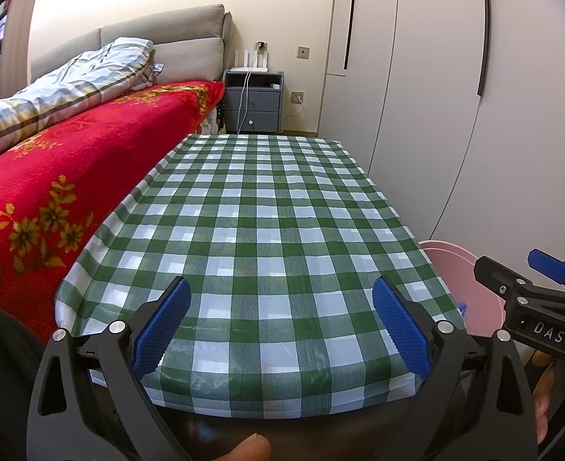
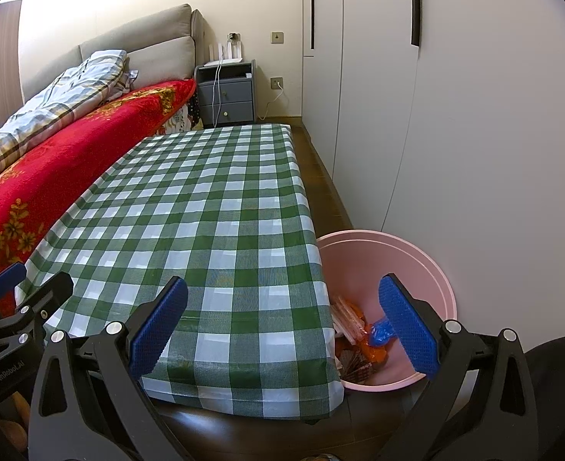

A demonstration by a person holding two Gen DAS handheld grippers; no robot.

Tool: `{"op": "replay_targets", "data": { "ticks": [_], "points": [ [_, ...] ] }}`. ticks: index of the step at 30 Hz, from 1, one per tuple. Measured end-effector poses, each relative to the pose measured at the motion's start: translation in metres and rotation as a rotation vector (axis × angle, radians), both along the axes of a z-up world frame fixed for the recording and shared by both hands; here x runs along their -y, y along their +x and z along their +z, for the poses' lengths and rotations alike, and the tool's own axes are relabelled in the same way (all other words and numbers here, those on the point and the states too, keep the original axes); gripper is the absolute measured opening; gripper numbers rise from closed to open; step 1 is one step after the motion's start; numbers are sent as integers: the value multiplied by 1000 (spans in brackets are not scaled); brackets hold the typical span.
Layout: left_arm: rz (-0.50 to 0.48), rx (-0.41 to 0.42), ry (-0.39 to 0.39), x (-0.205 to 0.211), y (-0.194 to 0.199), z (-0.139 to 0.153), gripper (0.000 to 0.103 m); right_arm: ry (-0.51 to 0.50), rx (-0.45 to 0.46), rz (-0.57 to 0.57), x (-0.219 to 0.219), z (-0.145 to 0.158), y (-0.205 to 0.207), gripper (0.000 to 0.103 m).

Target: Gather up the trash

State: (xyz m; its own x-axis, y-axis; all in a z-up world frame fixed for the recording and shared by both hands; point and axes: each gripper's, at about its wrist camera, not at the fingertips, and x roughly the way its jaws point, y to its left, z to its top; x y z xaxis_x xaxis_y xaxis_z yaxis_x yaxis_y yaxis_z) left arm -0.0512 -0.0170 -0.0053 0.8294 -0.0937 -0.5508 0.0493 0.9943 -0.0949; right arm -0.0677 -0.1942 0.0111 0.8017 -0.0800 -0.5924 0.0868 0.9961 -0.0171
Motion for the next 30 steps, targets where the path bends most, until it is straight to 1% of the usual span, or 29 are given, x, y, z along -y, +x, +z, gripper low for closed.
{"op": "replay_targets", "data": {
  "ticks": [4,6,9,18,22,25,30],
  "points": [
    [0,-3,-4,0,0,0,92,-1,0,0,-1,1,-1,98],
    [1,-13,-10,-1,1,-1,95,-1,0,1,-1,1,0,98],
    [1,-29,-19,-1,3,-4,95,-1,-1,2,-1,1,0,98],
    [2,-6,-8,2,1,-3,95,-1,2,1,-1,2,-1,98],
    [9,-16,-3,2,2,-5,95,0,5,-2,-1,2,-1,98],
    [17,-20,6,2,3,-5,95,-12,18,-5,-2,4,-2,98],
    [29,-26,-6,0,5,-7,95,-54,28,8,-9,4,-3,98]
  ]
}}
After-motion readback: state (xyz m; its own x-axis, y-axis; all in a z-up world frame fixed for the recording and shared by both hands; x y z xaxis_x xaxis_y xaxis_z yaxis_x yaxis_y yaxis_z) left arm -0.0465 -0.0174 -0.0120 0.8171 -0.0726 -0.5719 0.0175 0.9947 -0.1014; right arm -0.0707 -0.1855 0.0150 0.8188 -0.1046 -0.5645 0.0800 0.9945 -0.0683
